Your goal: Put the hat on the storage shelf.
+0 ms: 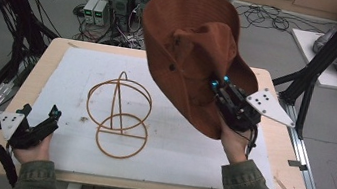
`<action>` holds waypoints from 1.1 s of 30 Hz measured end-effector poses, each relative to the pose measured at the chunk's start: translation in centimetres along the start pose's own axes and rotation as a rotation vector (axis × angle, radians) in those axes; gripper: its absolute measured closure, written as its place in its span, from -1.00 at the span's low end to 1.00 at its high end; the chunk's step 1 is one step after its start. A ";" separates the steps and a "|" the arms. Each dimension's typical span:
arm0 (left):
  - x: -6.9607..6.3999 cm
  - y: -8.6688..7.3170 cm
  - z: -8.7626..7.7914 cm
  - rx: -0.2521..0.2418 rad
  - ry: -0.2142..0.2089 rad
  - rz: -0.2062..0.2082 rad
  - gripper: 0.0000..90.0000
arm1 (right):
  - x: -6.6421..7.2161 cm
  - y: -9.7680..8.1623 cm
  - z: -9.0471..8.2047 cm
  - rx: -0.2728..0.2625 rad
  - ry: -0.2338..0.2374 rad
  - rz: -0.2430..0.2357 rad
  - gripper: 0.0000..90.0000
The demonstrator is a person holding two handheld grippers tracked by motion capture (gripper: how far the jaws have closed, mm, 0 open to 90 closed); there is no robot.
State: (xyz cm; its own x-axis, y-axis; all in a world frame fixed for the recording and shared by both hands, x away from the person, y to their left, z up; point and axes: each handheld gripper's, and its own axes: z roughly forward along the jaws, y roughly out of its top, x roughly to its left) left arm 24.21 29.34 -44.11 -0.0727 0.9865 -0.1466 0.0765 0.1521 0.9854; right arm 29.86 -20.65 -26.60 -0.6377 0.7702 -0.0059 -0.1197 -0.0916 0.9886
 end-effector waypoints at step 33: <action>0.5 0.2 0.4 -0.017 -0.001 -0.081 -0.65 | 9.4 -1.1 6.5 0.267 0.418 -0.071 0.90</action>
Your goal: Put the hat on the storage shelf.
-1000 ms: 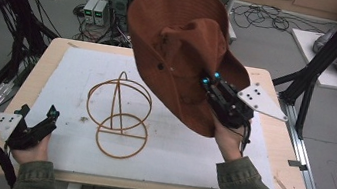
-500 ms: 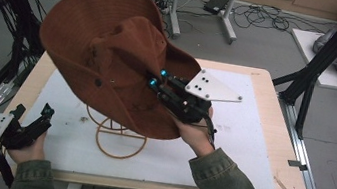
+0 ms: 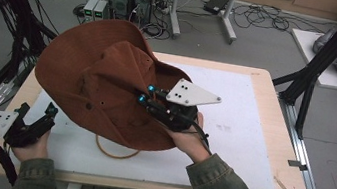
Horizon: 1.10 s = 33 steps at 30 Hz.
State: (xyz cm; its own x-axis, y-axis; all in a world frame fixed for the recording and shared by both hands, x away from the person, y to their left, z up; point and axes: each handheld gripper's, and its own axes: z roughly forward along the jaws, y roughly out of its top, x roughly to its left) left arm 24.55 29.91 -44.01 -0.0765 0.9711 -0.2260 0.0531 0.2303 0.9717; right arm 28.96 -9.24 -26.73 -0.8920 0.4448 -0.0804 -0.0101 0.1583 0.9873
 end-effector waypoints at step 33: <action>0.3 -0.1 0.1 0.005 -0.002 -0.015 -0.65 | -2.3 -0.6 -2.4 -0.064 -0.100 0.091 -0.34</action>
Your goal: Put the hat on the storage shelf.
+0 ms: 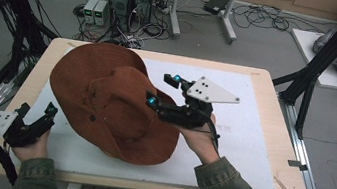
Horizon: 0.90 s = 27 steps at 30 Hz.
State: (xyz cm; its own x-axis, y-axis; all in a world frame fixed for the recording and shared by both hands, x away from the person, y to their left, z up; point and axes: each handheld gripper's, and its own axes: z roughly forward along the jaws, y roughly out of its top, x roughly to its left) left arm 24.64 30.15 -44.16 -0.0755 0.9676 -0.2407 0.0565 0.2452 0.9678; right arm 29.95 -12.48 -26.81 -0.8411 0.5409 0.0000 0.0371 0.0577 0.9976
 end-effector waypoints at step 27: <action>-0.6 -0.1 0.2 0.003 0.000 0.016 -0.65 | -8.6 -3.5 -13.3 -0.074 -0.445 0.100 -0.75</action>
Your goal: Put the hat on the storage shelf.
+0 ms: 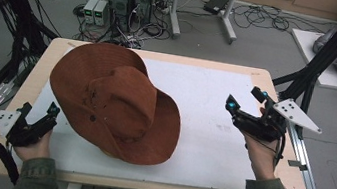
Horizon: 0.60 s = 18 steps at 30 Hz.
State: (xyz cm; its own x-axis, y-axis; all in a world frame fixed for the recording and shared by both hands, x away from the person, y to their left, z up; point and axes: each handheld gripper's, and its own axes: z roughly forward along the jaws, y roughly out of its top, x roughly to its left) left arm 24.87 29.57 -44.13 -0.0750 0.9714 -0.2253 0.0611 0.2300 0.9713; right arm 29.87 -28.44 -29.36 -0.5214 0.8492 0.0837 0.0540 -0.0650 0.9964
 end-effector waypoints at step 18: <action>0.1 -0.1 -0.2 -0.013 0.053 0.006 -0.64 | -1.4 -8.6 -2.3 0.049 -0.459 -0.095 -0.94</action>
State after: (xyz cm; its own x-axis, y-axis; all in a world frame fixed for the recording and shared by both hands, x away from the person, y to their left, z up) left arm 24.64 29.62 -44.24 -0.1269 0.9683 -0.2153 0.0488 0.2229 0.9736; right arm 28.15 -30.27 -37.97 -0.0963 0.9948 -0.0324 0.0699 0.0392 0.9968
